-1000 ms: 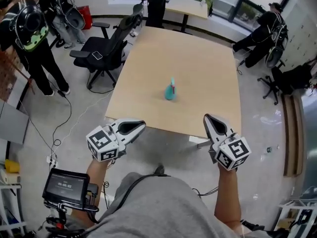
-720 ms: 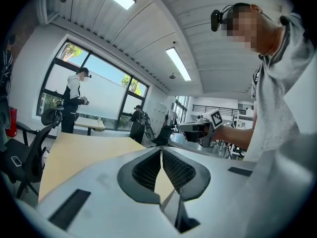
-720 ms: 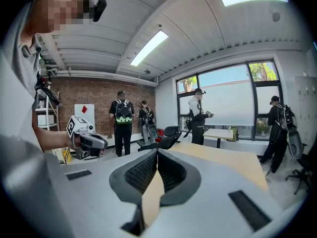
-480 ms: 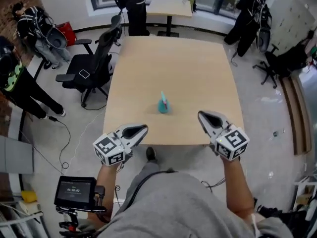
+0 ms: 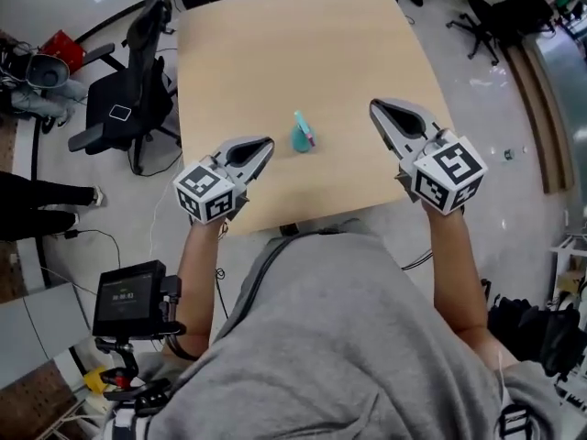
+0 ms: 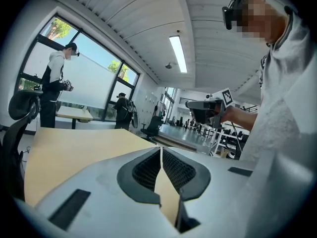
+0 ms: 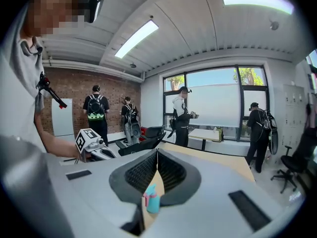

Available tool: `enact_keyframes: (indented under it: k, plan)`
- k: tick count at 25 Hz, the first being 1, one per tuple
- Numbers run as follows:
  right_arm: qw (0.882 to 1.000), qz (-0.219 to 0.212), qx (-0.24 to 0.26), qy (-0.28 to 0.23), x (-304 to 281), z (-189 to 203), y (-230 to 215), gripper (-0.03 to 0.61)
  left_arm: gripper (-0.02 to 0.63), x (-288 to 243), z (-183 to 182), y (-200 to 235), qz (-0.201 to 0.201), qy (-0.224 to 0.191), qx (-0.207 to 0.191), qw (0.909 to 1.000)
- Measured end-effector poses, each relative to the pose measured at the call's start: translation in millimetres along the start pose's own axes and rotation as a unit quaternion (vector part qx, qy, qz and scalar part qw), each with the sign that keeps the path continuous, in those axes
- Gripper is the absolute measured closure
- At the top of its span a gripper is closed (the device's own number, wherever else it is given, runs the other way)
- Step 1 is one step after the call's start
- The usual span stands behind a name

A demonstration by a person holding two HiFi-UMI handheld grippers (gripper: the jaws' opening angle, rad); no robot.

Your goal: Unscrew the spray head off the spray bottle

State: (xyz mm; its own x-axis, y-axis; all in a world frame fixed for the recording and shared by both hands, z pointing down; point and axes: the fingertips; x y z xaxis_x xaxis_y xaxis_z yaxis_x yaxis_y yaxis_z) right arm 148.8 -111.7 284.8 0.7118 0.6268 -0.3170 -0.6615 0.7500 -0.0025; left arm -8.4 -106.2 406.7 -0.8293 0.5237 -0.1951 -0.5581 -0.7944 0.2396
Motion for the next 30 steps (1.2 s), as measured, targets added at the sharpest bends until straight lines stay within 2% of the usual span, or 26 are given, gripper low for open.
enact_keyframes:
  k: [5, 8, 10, 12, 15, 16, 17, 19, 20, 21, 24, 28, 30]
  plan:
    - [0.999, -0.005, -0.035, 0.037, -8.4, 18.8, -19.4, 0.572, 0.598, -16.6, 28.4, 7.6, 0.006, 0.026, 0.044, 0.9987]
    - [0.998, -0.01, -0.05, 0.047, -7.6, 31.6, -26.2, 0.572, 0.598, -32.7, 40.8, 5.5, 0.019, 0.042, 0.025, 0.9986]
    - [0.998, -0.016, -0.049, 0.045, -19.9, 35.3, -33.9, 0.572, 0.598, -43.0, 48.6, 19.0, 0.015, 0.042, 0.013, 0.9989]
    - [0.998, -0.016, -0.05, 0.043, -32.1, 38.2, -41.4, 0.572, 0.598, -52.4, 59.7, 31.7, 0.012, 0.041, 0.017, 0.9989]
    - [0.998, -0.02, -0.051, 0.038, -59.2, 47.6, -52.8, 0.572, 0.594, -66.1, 89.9, 57.8, 0.007, 0.054, 0.009, 0.9985]
    - [0.998, -0.024, -0.05, 0.036, -68.8, 52.9, -60.1, 0.572, 0.569, -76.4, 102.6, 67.2, 0.006, 0.06, -0.008, 0.9981]
    - [0.998, -0.028, -0.051, 0.039, -74.1, 59.8, -66.5, 0.572, 0.506, -88.7, 117.5, 70.4, 0.009, 0.069, -0.028, 0.9972]
    - [0.996, -0.038, -0.063, 0.059, -68.3, 74.8, -68.9, 0.572, 0.38, -105.7, 151.9, 51.4, 0.023, 0.097, -0.066, 0.9928]
    - [0.994, -0.043, -0.073, 0.07, -62.0, 78.0, -66.3, 0.572, 0.296, -106.8, 165.3, 36.5, 0.028, 0.114, -0.079, 0.9899]
    - [0.993, -0.046, -0.08, 0.078, -58.2, 76.0, -65.3, 0.572, 0.26, -108.0, 172.4, 27.1, 0.029, 0.126, -0.091, 0.9875]
    - [0.993, -0.049, -0.071, 0.082, -69.1, 63.0, -75.4, 0.572, 0.188, -130.2, 178.0, 36.0, 0.025, 0.132, -0.139, 0.9811]
    - [0.987, -0.069, -0.096, 0.106, -72.7, 87.8, -65.7, 0.572, 0.173, -142.1, 201.7, 17.5, 0.007, 0.143, -0.167, 0.9756]
    - [0.986, -0.077, -0.098, 0.107, -79.6, 90.6, -71.1, 0.572, 0.17, -151.0, 203.3, 25.7, -0.009, 0.142, -0.176, 0.9741]
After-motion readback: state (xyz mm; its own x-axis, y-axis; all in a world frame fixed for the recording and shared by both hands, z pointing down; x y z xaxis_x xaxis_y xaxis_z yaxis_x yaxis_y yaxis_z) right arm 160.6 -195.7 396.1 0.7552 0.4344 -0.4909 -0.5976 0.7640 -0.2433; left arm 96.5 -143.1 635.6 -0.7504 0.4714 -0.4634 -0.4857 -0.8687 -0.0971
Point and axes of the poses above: the fingertips, and each gripper's own axes: x backward along the fingers, y to its left, z out of its underside, and after that the axes turned 9 degrees about -z, right-handed
